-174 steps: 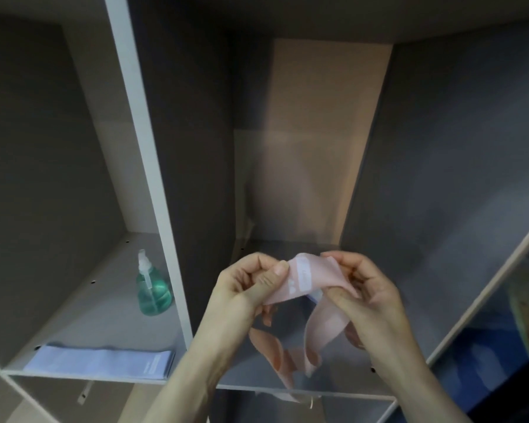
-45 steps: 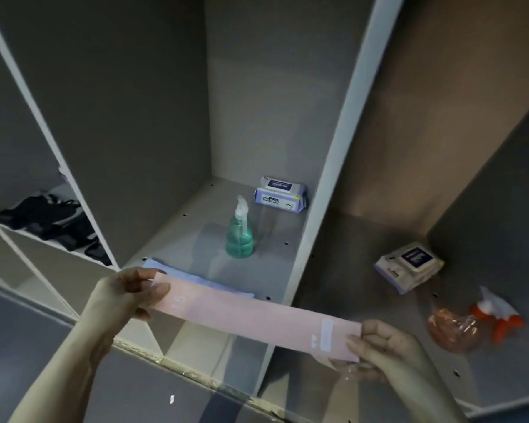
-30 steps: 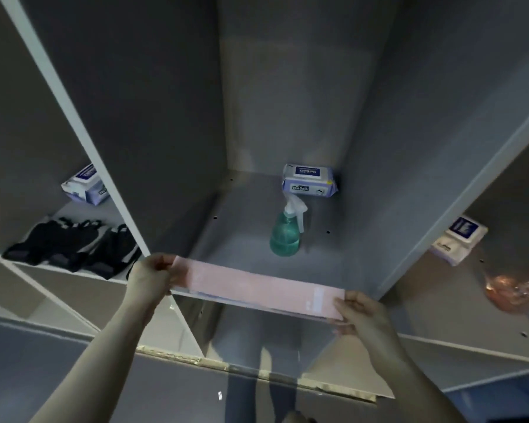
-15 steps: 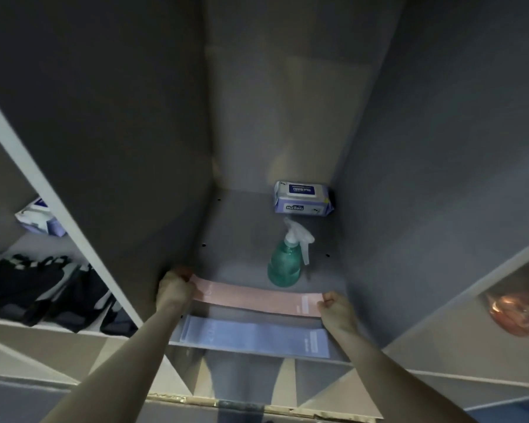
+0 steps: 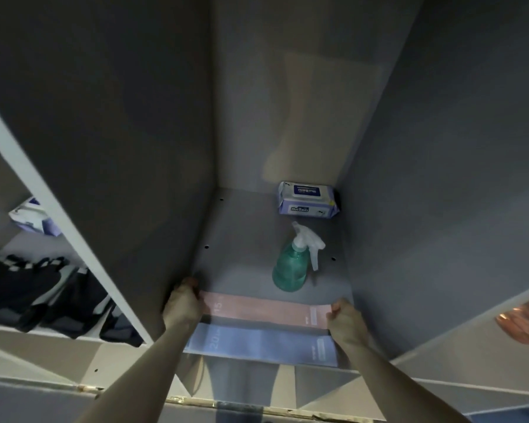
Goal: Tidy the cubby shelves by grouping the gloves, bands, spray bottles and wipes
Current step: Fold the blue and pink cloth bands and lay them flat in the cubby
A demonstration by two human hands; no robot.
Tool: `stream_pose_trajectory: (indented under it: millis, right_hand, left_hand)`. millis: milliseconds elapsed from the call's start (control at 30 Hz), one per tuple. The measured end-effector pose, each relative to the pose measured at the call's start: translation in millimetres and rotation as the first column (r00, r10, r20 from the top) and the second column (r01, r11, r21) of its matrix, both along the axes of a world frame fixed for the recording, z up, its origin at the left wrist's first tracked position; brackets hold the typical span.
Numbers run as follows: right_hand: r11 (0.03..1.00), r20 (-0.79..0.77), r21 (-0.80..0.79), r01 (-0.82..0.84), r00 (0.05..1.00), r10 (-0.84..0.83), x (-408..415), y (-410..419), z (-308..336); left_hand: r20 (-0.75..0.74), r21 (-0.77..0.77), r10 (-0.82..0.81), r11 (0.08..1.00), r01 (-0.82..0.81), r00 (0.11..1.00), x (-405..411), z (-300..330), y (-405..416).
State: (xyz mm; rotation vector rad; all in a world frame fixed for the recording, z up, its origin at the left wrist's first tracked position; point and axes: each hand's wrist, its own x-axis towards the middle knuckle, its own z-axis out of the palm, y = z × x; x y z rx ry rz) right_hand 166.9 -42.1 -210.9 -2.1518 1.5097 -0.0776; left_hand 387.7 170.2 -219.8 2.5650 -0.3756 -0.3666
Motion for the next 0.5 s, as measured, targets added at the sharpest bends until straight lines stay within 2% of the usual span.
stream_pose_trajectory:
  millis: [67,167,233,333,400,500]
  right_hand:
    - [0.995,0.019,-0.083,-0.061,0.998,0.063,1.4,2.4,7.8]
    - [0.977,0.146,-0.165,-0.134,0.976,0.159,6.1,9.6,29.5]
    - [0.977,0.223,-0.109,-0.185,0.953,0.205,7.1,15.5,48.8]
    - [0.949,0.339,0.066,-0.308,0.901,0.269,-0.7,30.2,81.1]
    - [0.926,0.438,0.103,-0.362,0.853,0.285,-10.0,43.5,103.1]
    - [0.907,0.516,0.073,-0.415,0.794,0.322,-20.4,60.7,137.4]
  left_hand:
    - [0.003,0.045,0.016,0.999,-0.016,1.000,-7.8,11.7,1.4]
    - [0.035,-0.045,-0.047,0.998,0.048,0.998,-14.6,42.3,-4.5]
    - [-0.008,-0.220,-0.062,0.974,0.058,0.998,-19.6,66.4,-9.6]
    - [-0.054,-0.443,-0.132,0.891,0.095,0.990,-42.6,105.3,-4.1]
    - [-0.043,-0.526,-0.169,0.842,0.121,0.985,-60.6,124.1,10.0]
    - [0.028,-0.580,-0.148,0.803,0.137,0.989,-78.7,146.7,44.5]
